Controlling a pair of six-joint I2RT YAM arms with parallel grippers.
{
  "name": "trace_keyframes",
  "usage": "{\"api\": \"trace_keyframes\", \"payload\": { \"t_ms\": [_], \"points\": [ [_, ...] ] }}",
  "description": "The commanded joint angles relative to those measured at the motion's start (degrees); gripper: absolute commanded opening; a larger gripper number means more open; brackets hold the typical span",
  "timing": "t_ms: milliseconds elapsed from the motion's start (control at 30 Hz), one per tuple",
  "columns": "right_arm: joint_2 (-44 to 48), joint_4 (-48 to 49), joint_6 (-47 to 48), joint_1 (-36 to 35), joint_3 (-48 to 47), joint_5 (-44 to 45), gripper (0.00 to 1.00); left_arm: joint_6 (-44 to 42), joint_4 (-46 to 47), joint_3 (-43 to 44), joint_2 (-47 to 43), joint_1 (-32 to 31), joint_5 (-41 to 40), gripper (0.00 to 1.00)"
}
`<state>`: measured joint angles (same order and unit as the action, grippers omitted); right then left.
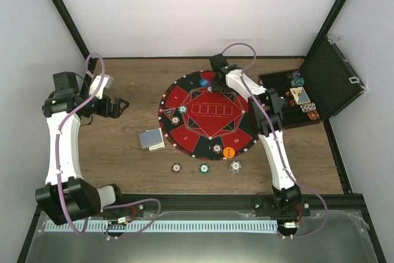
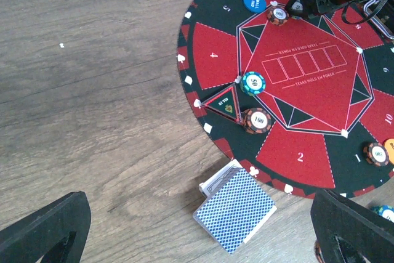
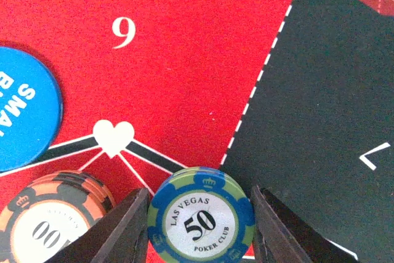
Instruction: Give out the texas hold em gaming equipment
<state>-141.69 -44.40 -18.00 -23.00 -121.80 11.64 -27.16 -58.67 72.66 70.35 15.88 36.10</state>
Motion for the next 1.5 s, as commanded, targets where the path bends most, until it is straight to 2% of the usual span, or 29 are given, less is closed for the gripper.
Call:
{"api": "trace_keyframes", "payload": {
  "t_ms": [0, 100, 167, 367, 567, 667, 900, 1133, 1467],
  "points": [
    [-1.26, -1.46, 0.51, 0.73, -2.25, 0.46, 0.47, -0.62, 0.14, 0.64, 0.16, 0.32, 0.72, 1.00],
    [0.83, -2.11, 0.51, 0.85, -2.71, 1.19, 0.61, -0.52, 0.14, 0.58, 0.21, 0.29, 0.99, 1.00],
    [3.15, -2.81, 0.36, 0.84, -3.24, 1.73, 0.66, -0.40, 0.14, 0.55, 0.07, 0.29, 1.30, 1.00],
    [11.66, -4.32, -1.59, 0.41, 0.01, 1.47, 0.70, -0.22, -0.12, 0.81, -0.42, 0.34, 1.70, 1.00],
    [28.34, 1.76, -3.31, -6.28, 21.57, 2.17, 0.74, -0.15, -0.21, 0.69, -0.91, 0.32, 1.93, 1.00],
    [38.16, 4.82, -5.57, -13.75, 35.58, 2.97, 0.79, -0.02, -0.08, 0.34, -1.08, 0.31, 2.41, 1.00],
    [50.84, 5.53, -17.28, -30.43, 56.44, 2.05, 0.88, 0.05, 0.23, -0.57, -1.48, 0.24, 2.54, 1.00],
    [51.70, 6.88, -25.59, -40.90, 66.37, -1.11, 0.90, 0.54, 0.40, -0.66, -1.62, 0.23, 3.10, 1.00],
    [46.65, 10.76, -26.96, -45.43, 68.50, -4.17, 0.89, 0.37, 0.14, -0.50, -1.95, 0.23, 2.47, 1.00]
  ]
}}
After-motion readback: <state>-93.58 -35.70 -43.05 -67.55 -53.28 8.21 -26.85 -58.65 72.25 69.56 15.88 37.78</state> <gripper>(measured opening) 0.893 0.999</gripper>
